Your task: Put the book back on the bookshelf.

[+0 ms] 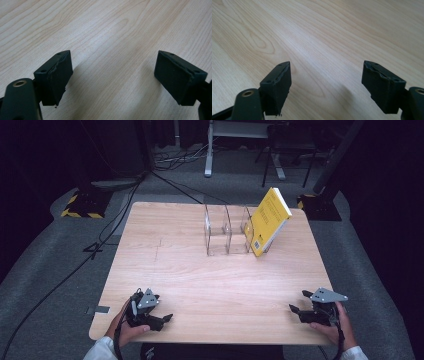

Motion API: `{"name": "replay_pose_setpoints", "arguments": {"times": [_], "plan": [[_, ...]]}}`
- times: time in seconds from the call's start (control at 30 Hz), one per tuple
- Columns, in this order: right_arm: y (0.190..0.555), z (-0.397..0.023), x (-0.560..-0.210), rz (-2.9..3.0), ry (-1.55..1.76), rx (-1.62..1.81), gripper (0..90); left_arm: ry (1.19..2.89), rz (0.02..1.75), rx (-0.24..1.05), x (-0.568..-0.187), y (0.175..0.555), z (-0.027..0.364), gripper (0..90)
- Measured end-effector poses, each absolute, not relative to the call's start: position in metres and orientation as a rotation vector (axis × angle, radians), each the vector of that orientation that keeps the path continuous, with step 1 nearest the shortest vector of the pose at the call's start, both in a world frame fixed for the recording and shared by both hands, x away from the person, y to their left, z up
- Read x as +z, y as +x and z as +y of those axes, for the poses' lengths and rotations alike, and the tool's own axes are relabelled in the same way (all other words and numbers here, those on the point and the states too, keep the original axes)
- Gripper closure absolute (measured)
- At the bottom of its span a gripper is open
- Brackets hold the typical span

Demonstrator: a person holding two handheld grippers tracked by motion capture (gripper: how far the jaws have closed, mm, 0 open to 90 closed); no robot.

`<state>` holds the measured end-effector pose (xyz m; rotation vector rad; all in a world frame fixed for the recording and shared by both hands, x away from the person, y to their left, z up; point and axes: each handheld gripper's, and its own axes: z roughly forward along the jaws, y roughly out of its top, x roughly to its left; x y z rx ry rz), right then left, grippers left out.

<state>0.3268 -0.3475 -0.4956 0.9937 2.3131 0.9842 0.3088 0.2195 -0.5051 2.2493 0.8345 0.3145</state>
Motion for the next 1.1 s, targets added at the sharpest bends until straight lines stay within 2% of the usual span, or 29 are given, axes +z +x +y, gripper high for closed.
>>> {"name": "replay_pose_setpoints", "arguments": {"times": [0.47, 1.1], "plan": [[0.307, -0.377, -0.504, 2.3, 1.15, 1.028, 24.1, 2.248, 0.837, 0.316, -0.505, 0.309, 0.219, 15.6], [0.307, -0.375, -0.504, 2.29, 1.168, 1.026, 23.9, 2.252, 0.835, 0.312, -0.505, 0.309, 0.219, 15.4]]}}
